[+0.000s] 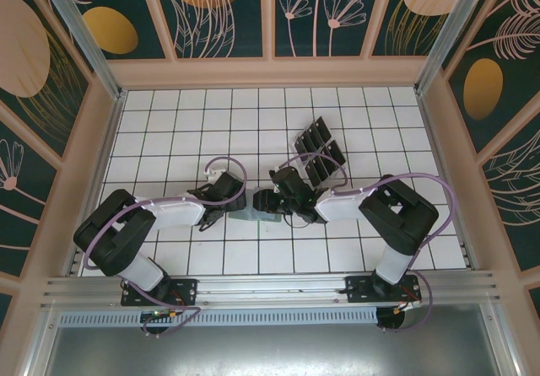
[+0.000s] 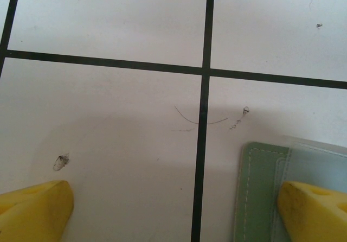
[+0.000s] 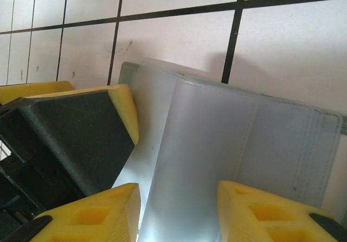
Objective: Put the credit cards into the card holder
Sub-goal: Flip over the card slot in the card holder.
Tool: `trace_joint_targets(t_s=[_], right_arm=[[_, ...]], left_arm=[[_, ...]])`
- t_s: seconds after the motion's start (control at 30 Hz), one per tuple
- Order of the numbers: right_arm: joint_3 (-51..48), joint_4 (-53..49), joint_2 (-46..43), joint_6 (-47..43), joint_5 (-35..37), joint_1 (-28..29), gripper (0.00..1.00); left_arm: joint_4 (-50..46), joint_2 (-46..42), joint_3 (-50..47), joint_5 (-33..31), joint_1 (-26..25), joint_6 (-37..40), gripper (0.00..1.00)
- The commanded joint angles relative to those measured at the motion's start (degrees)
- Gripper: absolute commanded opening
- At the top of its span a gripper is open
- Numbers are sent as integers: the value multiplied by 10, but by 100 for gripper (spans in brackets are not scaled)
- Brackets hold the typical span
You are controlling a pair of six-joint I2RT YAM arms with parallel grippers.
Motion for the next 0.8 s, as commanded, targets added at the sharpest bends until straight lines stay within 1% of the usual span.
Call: trace_joint_targets(t_s=[0.0,0.5,0.63,0.77], right_arm=[[10,18,5,10,-9,3,42],[16,19,11,16,-10,6,42],[26,12,12,13,-8,9,42],[39,5,18,14,-7,13,42]], left_arm=[[2,24,-25,77,2,-21,98],[-61,-111,-17,22,1,-50,98],[-66,-155,-27,9,1,-70,98],[-67,-193,-34,9,2,-85,99]])
